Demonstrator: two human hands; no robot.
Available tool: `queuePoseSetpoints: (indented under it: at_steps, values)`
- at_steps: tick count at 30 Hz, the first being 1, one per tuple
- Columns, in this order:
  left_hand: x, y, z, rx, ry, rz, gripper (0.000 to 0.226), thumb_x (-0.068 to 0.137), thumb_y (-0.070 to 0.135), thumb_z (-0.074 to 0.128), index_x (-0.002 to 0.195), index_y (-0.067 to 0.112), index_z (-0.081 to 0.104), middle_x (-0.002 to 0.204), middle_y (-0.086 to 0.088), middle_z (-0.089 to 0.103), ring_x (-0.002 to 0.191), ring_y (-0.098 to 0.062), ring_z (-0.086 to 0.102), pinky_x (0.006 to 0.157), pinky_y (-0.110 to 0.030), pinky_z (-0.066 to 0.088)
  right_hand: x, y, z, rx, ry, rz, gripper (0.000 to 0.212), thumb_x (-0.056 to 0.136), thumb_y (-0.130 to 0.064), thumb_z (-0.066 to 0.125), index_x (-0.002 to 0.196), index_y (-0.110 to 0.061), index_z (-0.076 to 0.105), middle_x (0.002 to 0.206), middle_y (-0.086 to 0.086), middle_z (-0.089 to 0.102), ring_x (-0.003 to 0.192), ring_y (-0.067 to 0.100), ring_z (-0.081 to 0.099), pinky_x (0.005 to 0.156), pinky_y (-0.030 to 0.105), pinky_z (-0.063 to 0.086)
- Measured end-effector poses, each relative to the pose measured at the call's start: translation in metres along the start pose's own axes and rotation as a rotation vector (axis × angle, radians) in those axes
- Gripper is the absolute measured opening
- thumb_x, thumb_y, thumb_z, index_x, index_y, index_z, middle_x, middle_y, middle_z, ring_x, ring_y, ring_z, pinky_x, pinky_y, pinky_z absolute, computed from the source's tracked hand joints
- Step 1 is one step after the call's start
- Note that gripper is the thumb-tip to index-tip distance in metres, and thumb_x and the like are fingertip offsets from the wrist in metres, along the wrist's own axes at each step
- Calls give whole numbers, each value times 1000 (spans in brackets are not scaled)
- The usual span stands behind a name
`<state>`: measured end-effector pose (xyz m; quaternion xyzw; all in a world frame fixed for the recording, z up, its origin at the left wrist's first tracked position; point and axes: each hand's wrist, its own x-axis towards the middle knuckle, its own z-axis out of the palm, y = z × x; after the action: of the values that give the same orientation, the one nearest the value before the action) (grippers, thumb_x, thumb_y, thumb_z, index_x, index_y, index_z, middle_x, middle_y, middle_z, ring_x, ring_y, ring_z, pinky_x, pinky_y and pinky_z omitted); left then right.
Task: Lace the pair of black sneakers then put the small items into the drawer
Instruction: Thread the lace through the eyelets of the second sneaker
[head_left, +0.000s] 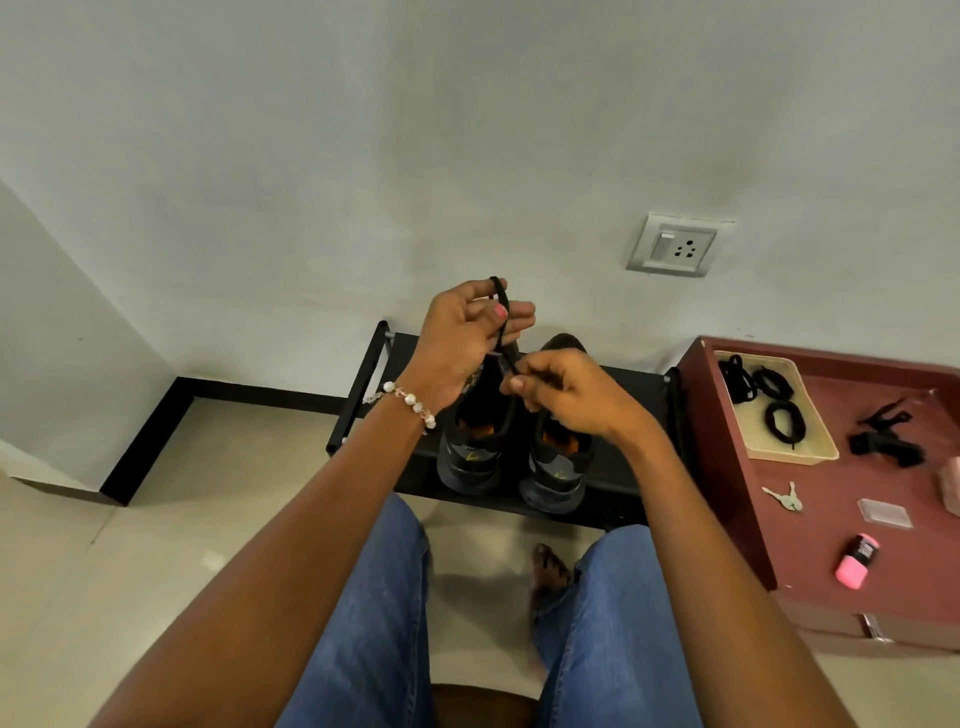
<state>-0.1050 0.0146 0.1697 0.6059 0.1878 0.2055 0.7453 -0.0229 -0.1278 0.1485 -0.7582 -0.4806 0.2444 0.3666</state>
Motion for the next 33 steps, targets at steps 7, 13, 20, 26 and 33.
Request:
queuePoseSetpoints:
  at_steps: [7, 13, 20, 26, 33]
  values:
    - [-14, -12, 2, 100, -318, -130, 31, 102, -3, 34, 126, -2, 53, 85, -13, 67, 75, -24, 70, 78, -31, 58, 23, -8, -45, 197, 350, -57, 11, 92, -19, 67, 82, -15, 71, 66, -2, 64, 60, 12, 55, 62, 27, 47]
    - [-6, -10, 10, -420, -26, -201, 25, 100, -7, 35, 117, -4, 52, 86, -14, 68, 76, -23, 71, 78, -34, 60, 22, 27, -4, 177, 221, 116, 24, 99, -19, 52, 83, -16, 69, 65, 8, 57, 59, 16, 51, 62, 36, 44]
    - [3, -33, -1, 263, -34, -99, 29, 101, -4, 32, 126, 4, 44, 97, -8, 65, 93, -25, 68, 90, -37, 54, 13, 1, -13, -55, -1, 25, 15, 97, -22, 58, 87, -22, 70, 70, 0, 65, 64, 8, 60, 68, 29, 51]
    - [-11, -28, -3, -49, -348, -191, 32, 104, 4, 28, 127, -2, 49, 78, -7, 61, 67, -19, 61, 78, -35, 54, 36, 4, -50, 114, 315, 33, 14, 88, -29, 71, 82, -16, 72, 63, -5, 60, 57, 4, 51, 61, 26, 42]
    - [5, -15, -4, -454, -172, -164, 29, 102, 0, 33, 127, -2, 48, 93, -11, 68, 78, -21, 69, 81, -37, 55, 21, 23, -2, 138, 75, 119, 26, 102, -22, 50, 81, -17, 65, 60, -1, 52, 56, 12, 51, 61, 33, 45]
